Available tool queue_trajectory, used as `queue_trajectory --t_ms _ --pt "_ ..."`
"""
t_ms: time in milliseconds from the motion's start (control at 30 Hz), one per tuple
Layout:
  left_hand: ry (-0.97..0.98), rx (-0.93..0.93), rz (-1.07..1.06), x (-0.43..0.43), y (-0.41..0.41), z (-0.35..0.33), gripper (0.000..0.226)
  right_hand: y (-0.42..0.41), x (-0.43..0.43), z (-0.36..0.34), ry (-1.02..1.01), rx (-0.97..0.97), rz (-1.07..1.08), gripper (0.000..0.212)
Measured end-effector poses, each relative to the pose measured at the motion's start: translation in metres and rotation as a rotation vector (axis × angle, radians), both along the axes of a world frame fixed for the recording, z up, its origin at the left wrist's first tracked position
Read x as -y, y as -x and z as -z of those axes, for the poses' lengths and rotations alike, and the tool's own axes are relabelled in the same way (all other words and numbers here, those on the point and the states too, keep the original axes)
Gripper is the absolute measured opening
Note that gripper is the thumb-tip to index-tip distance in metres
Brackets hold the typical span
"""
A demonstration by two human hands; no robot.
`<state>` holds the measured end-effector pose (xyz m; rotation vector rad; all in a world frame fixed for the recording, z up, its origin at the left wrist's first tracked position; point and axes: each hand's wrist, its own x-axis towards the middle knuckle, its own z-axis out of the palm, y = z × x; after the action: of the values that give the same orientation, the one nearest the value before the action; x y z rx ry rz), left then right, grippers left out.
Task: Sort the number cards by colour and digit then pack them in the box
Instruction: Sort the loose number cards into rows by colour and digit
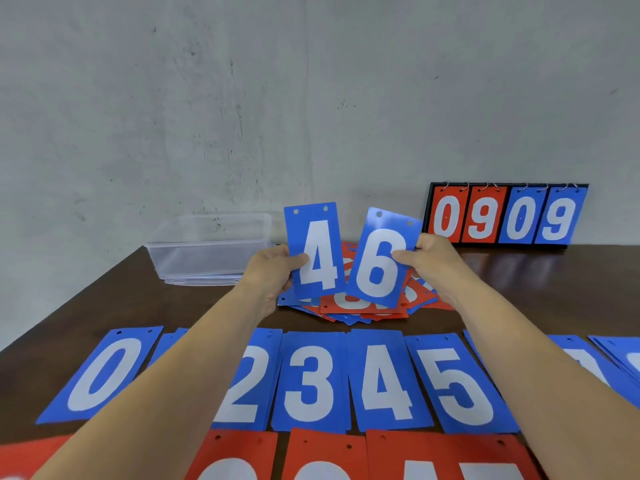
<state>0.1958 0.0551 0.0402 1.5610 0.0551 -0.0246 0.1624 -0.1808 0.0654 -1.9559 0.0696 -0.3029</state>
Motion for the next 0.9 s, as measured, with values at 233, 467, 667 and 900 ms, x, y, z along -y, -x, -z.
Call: queue_trajectory --t_ms 233,467,667,900 --pt "-0.061 0.004 -0.03 -0.011 0.01 0.0 0.01 0.013 0.001 -0.004 -0.072 0.044 -0.035 0.013" --pt "-0.061 0.05 0.025 -0.019 0.035 -0.002 0.007 0.038 0.006 -0.004 -0.059 0.083 0.03 0.02" --pt "-0.058 0.028 0.062 -0.019 0.058 0.004 0.006 0.071 0.018 0.004 -0.107 0.072 0.083 0.016" --pt "-0.152 -0.096 0.231 0.008 0.08 0.021 0.011 0.1 0.043 0.01 -0.062 0.009 0.126 0.019"
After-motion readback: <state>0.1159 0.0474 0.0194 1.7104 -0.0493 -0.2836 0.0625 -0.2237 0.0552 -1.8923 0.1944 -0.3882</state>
